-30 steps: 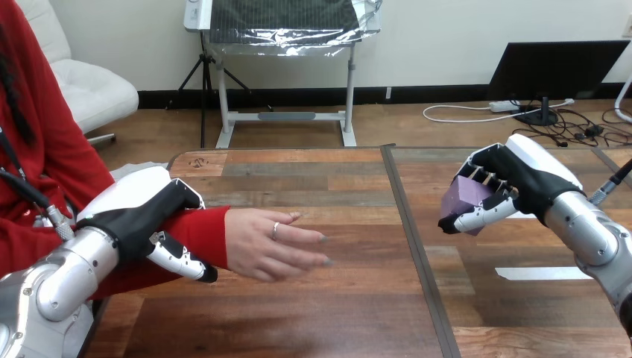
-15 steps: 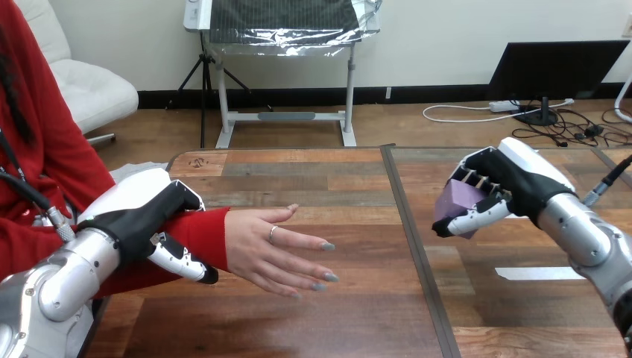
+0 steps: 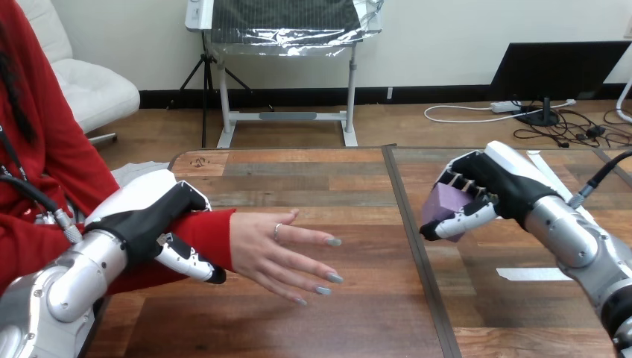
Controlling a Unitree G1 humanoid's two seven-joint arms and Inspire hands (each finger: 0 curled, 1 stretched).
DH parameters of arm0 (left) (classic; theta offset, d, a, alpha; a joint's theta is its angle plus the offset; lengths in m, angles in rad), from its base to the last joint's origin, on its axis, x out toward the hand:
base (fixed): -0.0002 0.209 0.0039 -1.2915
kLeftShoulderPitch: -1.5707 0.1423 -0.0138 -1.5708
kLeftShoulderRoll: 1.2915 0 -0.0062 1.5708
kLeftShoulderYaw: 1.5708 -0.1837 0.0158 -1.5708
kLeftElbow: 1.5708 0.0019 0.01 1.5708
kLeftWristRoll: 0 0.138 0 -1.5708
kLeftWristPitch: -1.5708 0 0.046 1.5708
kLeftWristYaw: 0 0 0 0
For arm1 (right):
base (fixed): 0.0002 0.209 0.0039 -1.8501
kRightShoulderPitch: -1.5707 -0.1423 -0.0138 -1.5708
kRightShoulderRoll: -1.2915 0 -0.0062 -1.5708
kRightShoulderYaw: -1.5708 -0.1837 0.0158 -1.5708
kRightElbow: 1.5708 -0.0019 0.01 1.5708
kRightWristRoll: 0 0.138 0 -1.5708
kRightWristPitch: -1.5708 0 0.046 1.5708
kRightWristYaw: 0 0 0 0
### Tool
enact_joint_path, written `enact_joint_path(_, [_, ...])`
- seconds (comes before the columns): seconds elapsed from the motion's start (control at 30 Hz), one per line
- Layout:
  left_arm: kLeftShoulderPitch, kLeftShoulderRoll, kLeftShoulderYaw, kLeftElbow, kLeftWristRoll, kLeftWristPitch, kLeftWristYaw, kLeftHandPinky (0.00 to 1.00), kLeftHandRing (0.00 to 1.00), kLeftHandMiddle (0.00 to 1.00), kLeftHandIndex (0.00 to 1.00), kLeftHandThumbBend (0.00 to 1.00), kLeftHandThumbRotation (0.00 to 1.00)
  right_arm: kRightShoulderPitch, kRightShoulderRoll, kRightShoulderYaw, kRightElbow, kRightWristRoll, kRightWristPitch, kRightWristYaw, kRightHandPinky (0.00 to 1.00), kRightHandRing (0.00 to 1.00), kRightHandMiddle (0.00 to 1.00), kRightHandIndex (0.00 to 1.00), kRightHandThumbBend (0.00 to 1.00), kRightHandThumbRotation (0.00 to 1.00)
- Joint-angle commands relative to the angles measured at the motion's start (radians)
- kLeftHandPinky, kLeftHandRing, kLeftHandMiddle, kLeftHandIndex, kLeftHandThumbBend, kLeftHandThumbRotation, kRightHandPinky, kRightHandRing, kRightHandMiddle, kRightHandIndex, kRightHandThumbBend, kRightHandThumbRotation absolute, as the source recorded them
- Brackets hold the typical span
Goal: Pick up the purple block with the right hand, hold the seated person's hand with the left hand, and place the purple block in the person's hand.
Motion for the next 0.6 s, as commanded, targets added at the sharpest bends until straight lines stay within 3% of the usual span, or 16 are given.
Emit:
enact_joint_path(0.0, [-0.211, -0.031, 0.020, -0.100, -0.013, -0.034, 0.062, 0.19, 0.25, 0.33, 0.36, 0.79, 0.00, -0.056, 0.016, -0.047, -0.083, 0.052, -0.049, -0.008, 0.42, 0.43, 0.47, 0.49, 0.77, 0.00])
enact_joint_path(0.57, [-0.238, -0.088, 0.005, -0.053, -0.010, -0.053, 0.108, 0.20, 0.25, 0.33, 0.36, 0.76, 0.00, -0.059, 0.046, -0.043, -0.116, 0.072, -0.061, 0.012, 0.39, 0.41, 0.45, 0.47, 0.78, 0.00])
